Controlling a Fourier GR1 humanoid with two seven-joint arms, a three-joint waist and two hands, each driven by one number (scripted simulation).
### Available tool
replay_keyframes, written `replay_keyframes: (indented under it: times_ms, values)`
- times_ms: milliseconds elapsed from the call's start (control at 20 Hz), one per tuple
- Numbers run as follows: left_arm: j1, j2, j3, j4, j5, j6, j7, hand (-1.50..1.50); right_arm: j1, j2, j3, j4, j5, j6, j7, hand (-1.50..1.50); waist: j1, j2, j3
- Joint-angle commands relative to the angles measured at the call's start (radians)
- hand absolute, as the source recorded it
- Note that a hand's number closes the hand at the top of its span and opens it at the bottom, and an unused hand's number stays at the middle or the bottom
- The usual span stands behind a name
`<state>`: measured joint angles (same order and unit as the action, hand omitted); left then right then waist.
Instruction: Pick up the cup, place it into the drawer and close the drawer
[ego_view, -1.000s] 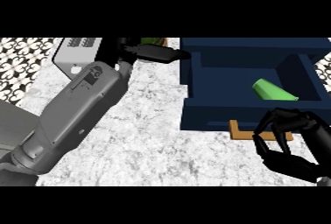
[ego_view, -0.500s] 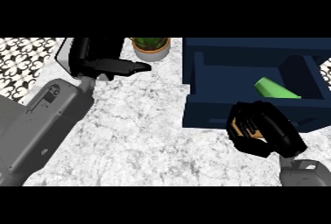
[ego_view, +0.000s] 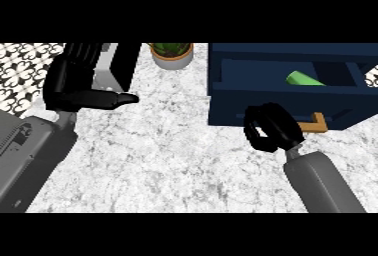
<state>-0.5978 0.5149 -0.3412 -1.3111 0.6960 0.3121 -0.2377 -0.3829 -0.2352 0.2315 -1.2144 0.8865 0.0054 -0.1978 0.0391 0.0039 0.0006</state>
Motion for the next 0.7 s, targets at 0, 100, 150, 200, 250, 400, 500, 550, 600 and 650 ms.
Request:
replay_keyframes:
  times_ms: [0,100,150,200,250,400,500,550,600,650]
  values:
    - [0.115,0.050,0.039,-0.095,0.006,-0.032,0.002,-1.50,-0.119,0.015,-0.054,0.275,0.026,-0.099,-0.102,1.50,0.002,0.001,0.001]
    - [0.127,0.065,0.062,-0.089,0.013,-0.076,0.003,-1.50,-0.236,0.047,-0.081,0.396,0.033,-0.102,-0.088,1.50,0.001,0.003,0.000]
    - [0.166,0.025,0.051,-0.069,-0.020,-0.064,-0.073,-1.50,-0.244,0.062,-0.090,0.467,0.030,-0.140,-0.126,1.50,0.002,0.006,0.000]
    - [0.094,0.076,0.082,-0.121,0.020,-0.062,0.061,-1.50,-0.262,0.021,-0.119,0.508,0.015,-0.131,-0.171,1.50,-0.003,0.004,0.001]
    - [0.138,0.067,0.080,-0.101,0.001,-0.062,0.007,-1.50,-0.344,0.044,-0.136,0.570,0.009,-0.118,-0.155,1.50,0.010,0.008,0.001]
    - [0.194,0.026,0.060,-0.072,-0.011,-0.113,-0.058,-1.50,-0.421,-0.010,-0.189,0.692,-0.018,-0.090,-0.222,1.50,0.013,0.014,0.001]
    - [0.173,0.052,0.090,-0.081,0.009,-0.127,-0.023,-1.50,-0.455,0.037,-0.197,0.792,-0.005,-0.146,-0.213,1.50,0.026,0.019,0.002]
    - [0.181,0.076,0.110,-0.095,0.014,-0.150,-0.038,-1.50,-0.461,0.003,-0.221,0.817,-0.021,-0.140,-0.245,1.50,0.032,0.021,0.002]
    - [0.172,0.078,0.114,-0.076,0.016,-0.156,-0.013,-1.50,-0.483,0.009,-0.220,0.852,-0.011,-0.147,-0.243,1.50,0.021,0.018,0.002]
    - [0.182,0.066,0.093,-0.122,0.010,-0.133,-0.010,-1.50,-0.509,-0.023,-0.240,0.870,-0.019,-0.136,-0.234,1.50,0.047,0.025,0.003]
